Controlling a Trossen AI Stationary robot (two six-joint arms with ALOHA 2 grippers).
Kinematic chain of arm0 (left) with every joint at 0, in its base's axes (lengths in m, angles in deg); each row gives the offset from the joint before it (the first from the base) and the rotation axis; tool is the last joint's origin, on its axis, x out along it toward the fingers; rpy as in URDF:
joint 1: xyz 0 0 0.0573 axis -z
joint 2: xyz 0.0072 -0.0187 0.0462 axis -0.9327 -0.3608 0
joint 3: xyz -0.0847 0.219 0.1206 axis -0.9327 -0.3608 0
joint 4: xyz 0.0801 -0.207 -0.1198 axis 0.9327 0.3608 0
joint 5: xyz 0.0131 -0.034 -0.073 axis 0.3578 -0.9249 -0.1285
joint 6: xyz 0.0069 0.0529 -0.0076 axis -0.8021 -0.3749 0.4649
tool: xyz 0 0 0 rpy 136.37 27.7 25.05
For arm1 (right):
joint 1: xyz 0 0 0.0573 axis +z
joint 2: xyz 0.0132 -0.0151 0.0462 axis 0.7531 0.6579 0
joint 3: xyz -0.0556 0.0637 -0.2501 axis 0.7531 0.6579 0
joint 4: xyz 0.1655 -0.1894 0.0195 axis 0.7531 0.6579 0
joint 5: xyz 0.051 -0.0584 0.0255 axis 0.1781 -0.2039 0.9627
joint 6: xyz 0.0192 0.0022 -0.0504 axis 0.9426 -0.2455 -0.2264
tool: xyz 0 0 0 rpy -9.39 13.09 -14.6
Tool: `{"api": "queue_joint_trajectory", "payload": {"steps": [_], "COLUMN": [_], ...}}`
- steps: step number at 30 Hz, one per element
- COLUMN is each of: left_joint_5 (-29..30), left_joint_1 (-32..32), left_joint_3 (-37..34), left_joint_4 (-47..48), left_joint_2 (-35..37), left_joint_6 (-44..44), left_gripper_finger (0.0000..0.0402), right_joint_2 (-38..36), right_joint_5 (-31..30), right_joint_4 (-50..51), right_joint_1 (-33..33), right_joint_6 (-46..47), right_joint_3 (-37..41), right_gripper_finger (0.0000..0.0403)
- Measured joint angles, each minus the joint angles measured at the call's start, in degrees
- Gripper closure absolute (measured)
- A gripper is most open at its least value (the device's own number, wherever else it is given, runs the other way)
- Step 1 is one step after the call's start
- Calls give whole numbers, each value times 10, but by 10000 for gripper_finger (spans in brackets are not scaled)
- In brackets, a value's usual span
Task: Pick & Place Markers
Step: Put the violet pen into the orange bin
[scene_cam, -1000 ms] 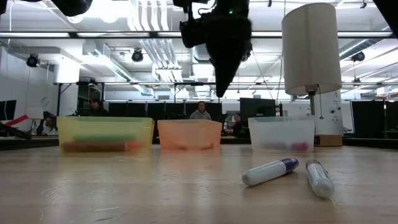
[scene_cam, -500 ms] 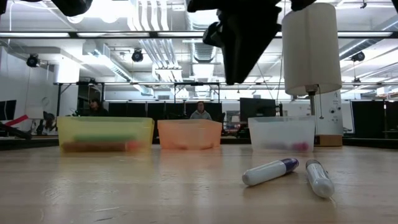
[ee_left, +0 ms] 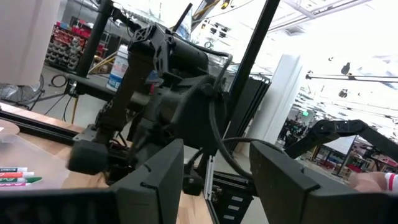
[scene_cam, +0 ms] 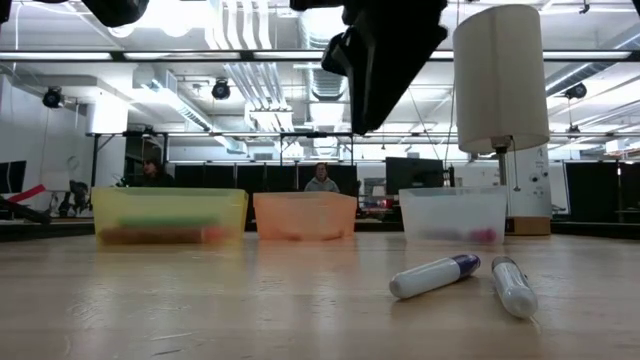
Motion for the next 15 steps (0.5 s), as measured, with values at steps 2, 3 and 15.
{"api": "queue_joint_trajectory", "payload": {"steps": [2, 3, 15], "left_joint_5": [0, 0, 0], "left_joint_1": [0, 0, 0], "left_joint_3": [0, 0, 0], "left_joint_4": [0, 0, 0], "left_joint_2": [0, 0, 0], "left_joint_6": [-4, -5, -6], "left_gripper_finger": [223, 223, 223], "right_joint_2": [0, 0, 1], "right_joint_5": [5, 3, 3], "right_joint_4": [-1, -4, -20], "right_joint_1": [8, 13, 42], "right_joint_6": [-10, -16, 13], "right_joint_3": [0, 0, 54], "right_gripper_finger": [283, 280, 242]}}
